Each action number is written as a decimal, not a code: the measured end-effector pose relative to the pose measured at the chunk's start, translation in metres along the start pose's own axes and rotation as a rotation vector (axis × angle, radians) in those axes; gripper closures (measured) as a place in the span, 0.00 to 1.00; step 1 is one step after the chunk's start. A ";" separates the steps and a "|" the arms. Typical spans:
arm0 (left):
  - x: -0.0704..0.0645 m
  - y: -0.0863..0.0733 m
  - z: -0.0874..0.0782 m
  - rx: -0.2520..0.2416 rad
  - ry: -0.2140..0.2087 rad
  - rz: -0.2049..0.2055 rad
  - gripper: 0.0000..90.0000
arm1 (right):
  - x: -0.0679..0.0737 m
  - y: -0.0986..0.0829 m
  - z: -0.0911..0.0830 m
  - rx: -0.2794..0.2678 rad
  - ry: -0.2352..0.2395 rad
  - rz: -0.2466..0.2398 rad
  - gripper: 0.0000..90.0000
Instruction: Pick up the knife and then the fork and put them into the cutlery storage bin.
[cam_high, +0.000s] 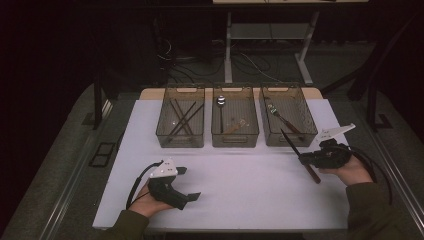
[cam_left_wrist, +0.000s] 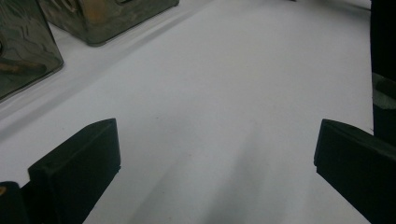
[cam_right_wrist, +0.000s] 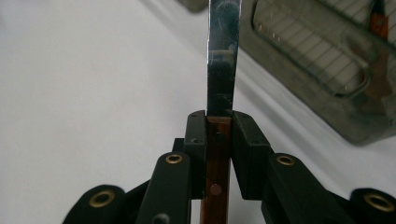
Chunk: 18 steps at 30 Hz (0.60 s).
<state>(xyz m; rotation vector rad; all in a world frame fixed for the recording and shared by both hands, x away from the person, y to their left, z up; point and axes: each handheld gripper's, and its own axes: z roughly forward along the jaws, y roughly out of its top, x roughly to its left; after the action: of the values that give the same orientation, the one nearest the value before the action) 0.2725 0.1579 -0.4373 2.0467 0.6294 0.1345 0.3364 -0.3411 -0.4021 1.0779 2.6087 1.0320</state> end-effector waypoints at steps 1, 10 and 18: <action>0.000 0.000 0.000 0.000 0.000 0.000 0.00 | -0.001 -0.001 -0.001 -0.025 0.005 0.005 0.85; 0.002 -0.001 -0.001 -0.005 0.002 0.001 0.00 | -0.004 -0.001 -0.014 -0.223 -0.037 0.047 0.85; 0.003 -0.001 0.000 -0.004 0.003 0.000 0.00 | -0.003 0.006 -0.029 -0.352 -0.159 0.090 0.85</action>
<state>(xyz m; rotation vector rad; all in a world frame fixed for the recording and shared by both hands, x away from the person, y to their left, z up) 0.2742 0.1599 -0.4387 2.0433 0.6303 0.1385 0.3310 -0.3561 -0.3766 1.1416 2.1662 1.3042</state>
